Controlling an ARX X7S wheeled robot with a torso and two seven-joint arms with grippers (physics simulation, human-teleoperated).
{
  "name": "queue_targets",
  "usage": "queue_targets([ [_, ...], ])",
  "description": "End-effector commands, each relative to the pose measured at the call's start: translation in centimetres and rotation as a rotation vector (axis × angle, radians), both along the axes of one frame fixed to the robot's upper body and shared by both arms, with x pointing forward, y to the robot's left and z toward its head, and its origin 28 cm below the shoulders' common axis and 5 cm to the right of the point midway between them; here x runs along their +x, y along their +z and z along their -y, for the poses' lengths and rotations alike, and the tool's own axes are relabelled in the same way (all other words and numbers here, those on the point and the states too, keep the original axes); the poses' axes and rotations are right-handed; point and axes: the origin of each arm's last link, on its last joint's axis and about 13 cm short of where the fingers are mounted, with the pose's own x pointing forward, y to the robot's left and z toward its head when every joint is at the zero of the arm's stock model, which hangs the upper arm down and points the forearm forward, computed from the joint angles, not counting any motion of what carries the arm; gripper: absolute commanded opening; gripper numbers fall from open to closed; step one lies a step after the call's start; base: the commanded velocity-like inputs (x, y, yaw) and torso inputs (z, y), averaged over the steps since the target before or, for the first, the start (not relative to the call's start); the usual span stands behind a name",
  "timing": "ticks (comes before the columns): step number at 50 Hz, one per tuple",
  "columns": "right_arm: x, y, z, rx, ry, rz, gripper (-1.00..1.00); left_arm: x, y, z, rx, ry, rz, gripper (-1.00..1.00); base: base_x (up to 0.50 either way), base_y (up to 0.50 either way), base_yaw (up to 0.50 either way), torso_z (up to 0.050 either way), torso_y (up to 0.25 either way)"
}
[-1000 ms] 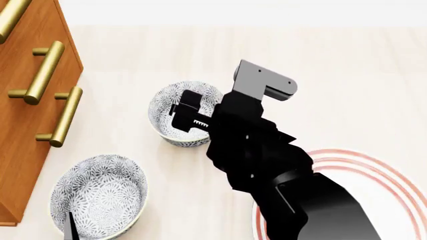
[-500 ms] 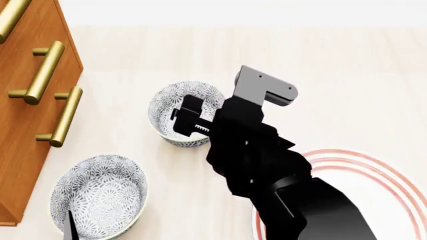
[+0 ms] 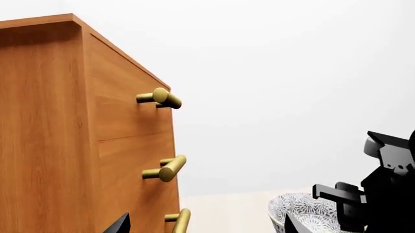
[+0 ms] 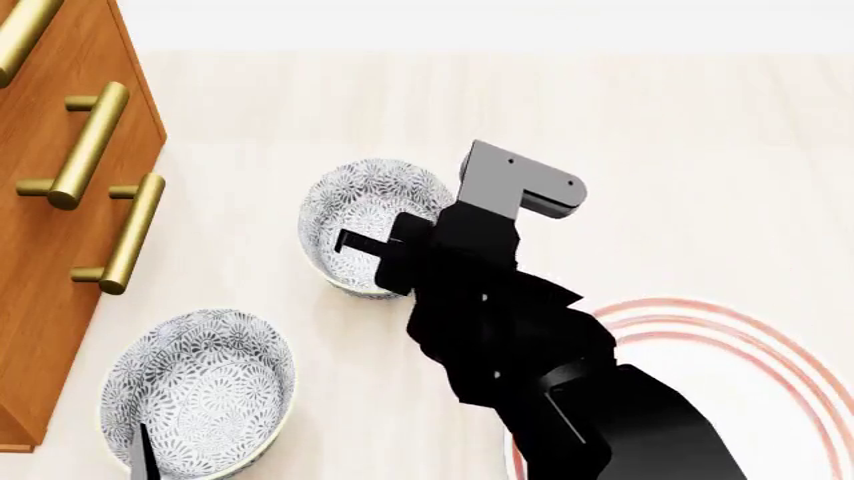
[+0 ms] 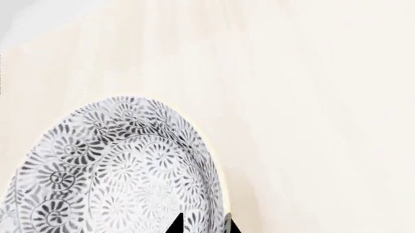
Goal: Pick up the bowl and put it in the front on the plate.
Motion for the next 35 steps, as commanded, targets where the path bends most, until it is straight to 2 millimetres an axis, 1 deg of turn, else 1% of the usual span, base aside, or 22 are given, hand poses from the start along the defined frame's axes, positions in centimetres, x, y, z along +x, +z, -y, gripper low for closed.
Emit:
queue_targets([
  [1, 0.0, 0.0, -0.1, -0.032, 0.004, 0.016, -1.0, -0.1, 0.0, 0.0, 0.002, -0.002, -0.001, 1.0, 0.0, 0.0, 0.0, 0.0, 0.0],
  [10, 0.4, 1.4, -0.2, -0.07, 0.002, 0.08, -1.0, -0.1, -0.1, 0.0, 0.004, -0.004, -0.001, 1.0, 0.0, 0.0, 0.0, 0.0, 0.0],
  [13, 0.7, 2.3, 0.0, -0.075, -0.007, 0.11, -1.0, -0.1, -0.1, 0.0, 0.004, -0.004, -0.001, 1.0, 0.0, 0.0, 0.0, 0.0, 0.0],
  [14, 0.8, 3.0, 0.3, -0.073, -0.012, 0.122, -1.0, -0.1, -0.1, 0.0, 0.005, -0.005, 0.0, 1.0, 0.0, 0.0, 0.0, 0.0, 0.0],
  [16, 0.8, 3.7, 0.7, -0.083, -0.022, 0.156, -1.0, -0.1, -0.1, 0.0, 0.005, -0.004, -0.001, 1.0, 0.0, 0.0, 0.0, 0.0, 0.0],
  [17, 0.8, 4.5, 1.1, -0.085, -0.026, 0.173, -1.0, -0.1, 0.0, 0.1, 0.005, -0.004, -0.001, 1.0, 0.0, 0.0, 0.0, 0.0, 0.0],
  [18, 0.8, 4.8, 1.3, -0.085, -0.028, 0.179, -1.0, -0.1, 0.0, 0.1, 0.004, -0.004, 0.0, 1.0, 0.0, 0.0, 0.0, 0.0, 0.0],
  [22, 0.6, 6.9, 2.6, -0.099, -0.049, 0.246, -1.0, 0.0, -0.1, 0.0, 0.003, 0.0, -0.001, 1.0, 0.0, 0.0, 0.0, 0.0, 0.0],
  [23, 0.6, 7.8, 3.2, -0.101, -0.058, 0.27, -1.0, 0.0, -0.1, 0.0, 0.003, 0.001, -0.003, 1.0, 0.0, 0.0, 0.0, 0.0, 0.0],
  [25, 0.3, 8.7, 4.0, -0.108, -0.062, 0.302, -1.0, 0.0, 0.0, 0.0, 0.003, 0.003, -0.001, 1.0, 0.0, 0.0, 0.0, 0.0, 0.0],
  [28, -0.3, 9.5, 4.9, -0.119, -0.065, 0.33, -1.0, 0.1, 0.0, 0.0, 0.001, 0.006, -0.003, 1.0, 0.0, 0.0, 0.0, 0.0, 0.0],
  [31, -1.5, 10.4, 6.3, -0.14, -0.061, 0.365, -1.0, 0.1, 0.1, 0.0, -0.001, 0.009, -0.004, 1.0, 0.0, 0.0, 0.0, 0.0, 0.0],
  [32, -1.5, 10.4, 6.3, -0.14, -0.061, 0.365, -1.0, 0.1, 0.1, 0.0, -0.001, 0.009, -0.004, 1.0, 0.0, 0.0, 0.0, 0.0, 0.0],
  [35, -2.9, 11.2, 7.8, -0.174, -0.043, 0.411, -1.0, 0.1, 0.1, 0.0, -0.001, 0.01, -0.004, 1.0, 0.0, 0.0, 0.0, 0.0, 0.0],
])
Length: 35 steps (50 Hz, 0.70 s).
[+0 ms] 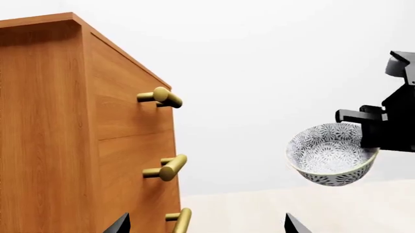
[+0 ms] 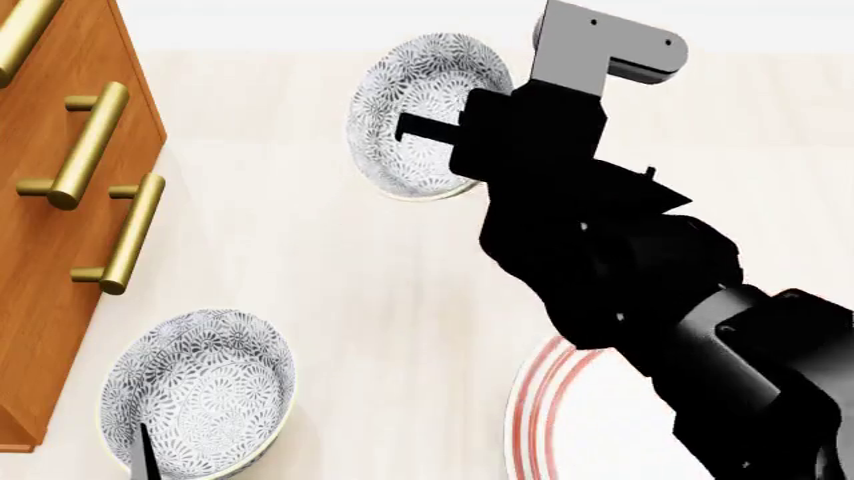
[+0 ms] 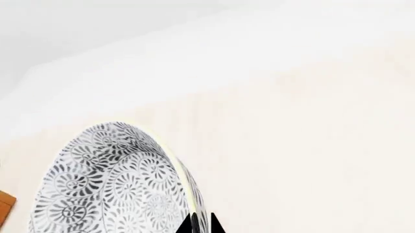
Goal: Pick up the bowl and put it in the front on the plate.
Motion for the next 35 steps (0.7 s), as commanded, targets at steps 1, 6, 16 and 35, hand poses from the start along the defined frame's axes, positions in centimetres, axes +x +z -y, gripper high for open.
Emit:
queue_targets([
  [1, -3.3, 3.9, 4.1, -0.076, 0.011, 0.166, -1.0, 0.1, 0.1, -0.1, -0.003, 0.007, 0.0, 1.0, 0.0, 0.0, 0.0, 0.0, 0.0],
  [6, -6.4, 5.3, 7.1, -0.112, 0.014, 0.235, -1.0, 0.3, 0.1, -0.1, -0.004, 0.011, -0.002, 1.0, 0.0, 0.0, 0.0, 0.0, 0.0],
  [16, -12.8, 6.5, 11.7, -0.181, 0.006, 0.349, -1.0, 0.2, 0.1, 0.1, 0.006, 0.004, -0.007, 1.0, 0.0, 0.0, 0.0, 0.0, 0.0],
  [35, -21.0, 4.7, 16.0, -0.324, 0.124, 0.39, -1.0, 0.0, 0.1, 0.5, 0.029, -0.008, 0.0, 1.0, 0.0, 0.0, 0.0, 0.0, 0.0],
])
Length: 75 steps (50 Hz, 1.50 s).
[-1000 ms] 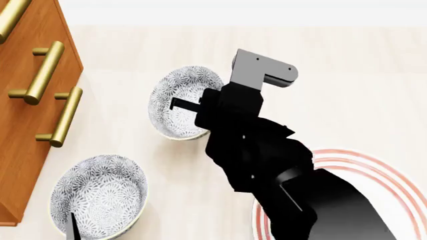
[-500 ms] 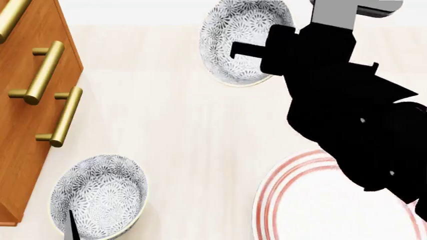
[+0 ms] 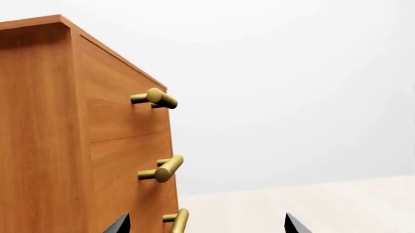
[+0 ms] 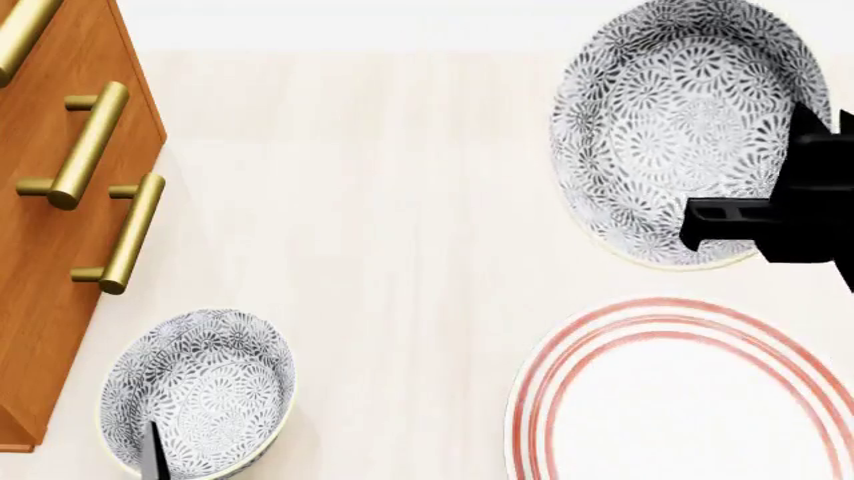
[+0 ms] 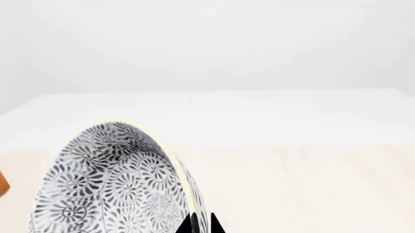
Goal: Pick up the bowl and put it in the front on the plate.
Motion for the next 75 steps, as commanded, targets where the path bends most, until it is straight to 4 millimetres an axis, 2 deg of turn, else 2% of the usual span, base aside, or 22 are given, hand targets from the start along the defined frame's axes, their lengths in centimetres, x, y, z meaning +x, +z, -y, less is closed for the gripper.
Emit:
queue_targets([
  [1, -4.6, 0.5, 1.6, -0.118, 0.078, 0.094, -1.0, -0.1, 0.0, 0.2, 0.011, -0.006, 0.003, 1.0, 0.0, 0.0, 0.0, 0.0, 0.0],
  [6, -5.4, 0.8, 2.6, -0.153, 0.133, 0.091, -1.0, -0.1, 0.1, 0.2, 0.012, -0.008, 0.004, 1.0, 0.0, 0.0, 0.0, 0.0, 0.0],
  [13, -5.0, 0.4, 3.6, -0.161, 0.201, 0.047, -1.0, -0.1, 0.1, 0.2, 0.017, -0.01, 0.005, 1.0, 0.0, 0.0, 0.0, 0.0, 0.0],
  [22, -4.3, 1.2, 6.0, -0.134, 0.099, 0.038, -1.0, -0.1, 0.2, 0.3, 0.021, -0.007, 0.001, 1.0, 0.0, 0.0, 0.0, 0.0, 0.0],
  [32, -4.1, 1.0, 6.7, -0.144, 0.134, -0.001, -1.0, -0.1, 0.2, 0.3, 0.022, -0.007, -0.005, 1.0, 0.0, 0.0, 0.0, 0.0, 0.0],
  [41, -4.4, 0.6, 5.9, -0.22, 0.331, -0.025, -1.0, -0.1, 0.1, 0.3, 0.023, -0.011, -0.007, 1.0, 0.0, 0.0, 0.0, 0.0, 0.002],
  [46, -4.3, 0.0, 5.8, -0.253, 0.375, -0.026, -1.0, -0.1, 0.1, 0.4, 0.024, -0.013, -0.007, 1.0, 0.0, 0.0, 0.0, 0.0, 0.0],
  [59, -4.1, -0.1, 6.2, -0.266, 0.345, -0.025, -1.0, -0.1, 0.1, 0.4, 0.026, -0.016, -0.008, 1.0, 0.0, 0.0, 0.0, 0.0, 0.0],
  [75, -4.1, -2.1, 5.9, -0.187, 0.369, -0.084, -1.0, -0.1, 0.0, 0.4, 0.028, -0.02, -0.01, 1.0, 0.0, 0.0, 0.0, 0.0, 0.001],
])
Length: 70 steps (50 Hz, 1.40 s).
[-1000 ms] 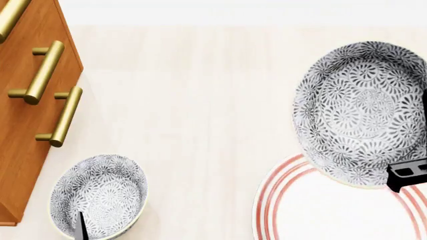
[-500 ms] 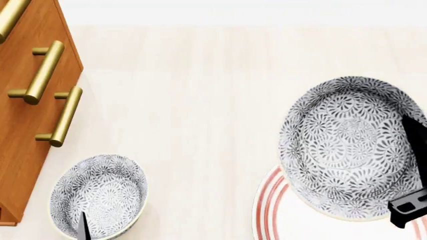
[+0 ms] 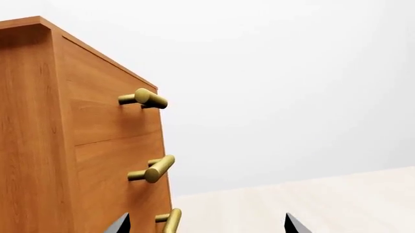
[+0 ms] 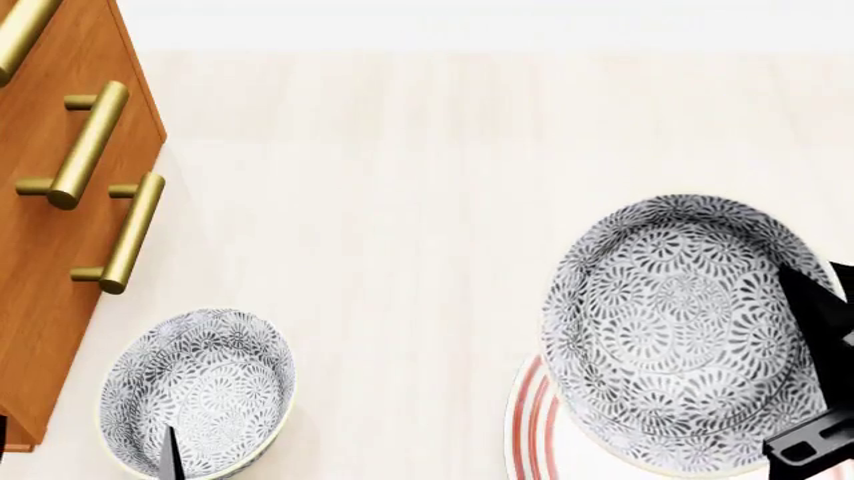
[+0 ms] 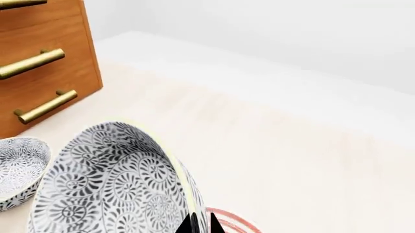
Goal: Pick up the bowl and put it in the front on the plate.
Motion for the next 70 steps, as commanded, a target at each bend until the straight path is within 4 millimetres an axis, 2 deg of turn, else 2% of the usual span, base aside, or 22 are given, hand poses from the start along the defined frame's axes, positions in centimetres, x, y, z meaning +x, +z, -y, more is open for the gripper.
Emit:
queue_targets([
  [1, 0.1, 0.0, -0.1, 0.02, 0.011, 0.027, -1.0, 0.0, -0.1, 0.0, 0.002, -0.003, -0.001, 1.0, 0.0, 0.0, 0.0, 0.0, 0.0],
  [16, 0.1, -2.2, 0.5, 0.013, -0.02, -0.044, -1.0, -0.1, 0.0, 0.1, 0.006, -0.007, -0.002, 1.0, 0.0, 0.0, 0.0, 0.0, 0.0],
  [33, 0.2, -2.5, 0.9, 0.025, -0.056, -0.051, -1.0, -0.2, -0.1, 0.1, 0.009, -0.01, -0.001, 1.0, 0.0, 0.0, 0.0, 0.0, 0.001],
  [60, -0.1, -5.1, 1.4, 0.128, -0.115, -0.101, -1.0, 0.0, 0.0, 0.1, 0.008, -0.002, -0.006, 1.0, 0.0, 0.0, 0.0, 0.0, 0.0],
  [70, 1.1, -5.7, 1.5, 0.173, -0.161, -0.112, -1.0, 0.0, -0.1, 0.1, 0.009, -0.005, -0.008, 1.0, 0.0, 0.0, 0.0, 0.0, 0.0],
])
